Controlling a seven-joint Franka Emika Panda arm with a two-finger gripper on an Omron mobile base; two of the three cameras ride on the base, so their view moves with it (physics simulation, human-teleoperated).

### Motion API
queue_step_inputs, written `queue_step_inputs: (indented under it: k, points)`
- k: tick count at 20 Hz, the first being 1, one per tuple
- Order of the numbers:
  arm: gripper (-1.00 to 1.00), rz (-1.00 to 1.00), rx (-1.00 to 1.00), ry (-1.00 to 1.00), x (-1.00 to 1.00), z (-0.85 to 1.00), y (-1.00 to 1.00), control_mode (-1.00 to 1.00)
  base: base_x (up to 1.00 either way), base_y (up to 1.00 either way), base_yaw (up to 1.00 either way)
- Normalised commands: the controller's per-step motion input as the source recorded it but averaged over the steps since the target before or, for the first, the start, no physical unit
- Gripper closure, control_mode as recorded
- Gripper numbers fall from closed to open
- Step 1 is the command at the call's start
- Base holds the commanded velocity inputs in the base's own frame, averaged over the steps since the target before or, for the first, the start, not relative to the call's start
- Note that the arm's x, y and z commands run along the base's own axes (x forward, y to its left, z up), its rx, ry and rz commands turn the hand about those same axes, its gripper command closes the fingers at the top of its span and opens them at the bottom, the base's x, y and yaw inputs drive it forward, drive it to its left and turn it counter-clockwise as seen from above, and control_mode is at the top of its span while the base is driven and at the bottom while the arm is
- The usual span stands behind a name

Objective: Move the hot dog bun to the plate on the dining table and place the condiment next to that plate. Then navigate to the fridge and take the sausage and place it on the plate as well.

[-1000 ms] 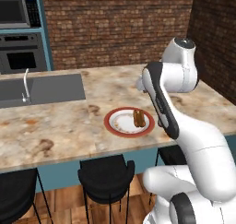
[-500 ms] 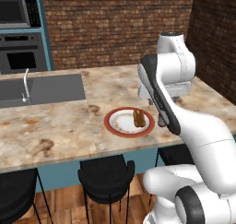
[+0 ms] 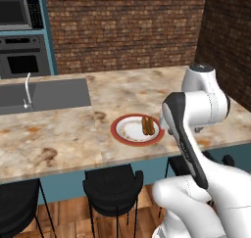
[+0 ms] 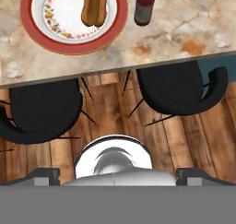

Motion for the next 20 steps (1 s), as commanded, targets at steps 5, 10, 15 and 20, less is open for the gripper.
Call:
queue_step_inputs:
  k: [5, 10, 15, 20]
  points:
    - [-1.0, 0.0, 0.0, 0.0, 0.0, 0.0, 0.0, 1.0, -0.59, 0.21, 0.0]
    - [-1.0, 0.0, 0.0, 0.0, 0.0, 0.0, 0.0, 1.0, -0.95, 0.9, 0.24]
    - [-1.0, 0.0, 0.0, 0.0, 0.0, 0.0, 0.0, 1.0, -0.67, 1.0, 0.58]
    - [-1.0, 0.0, 0.0, 0.0, 0.0, 0.0, 0.0, 1.0, -0.39, 1.0, 0.59]
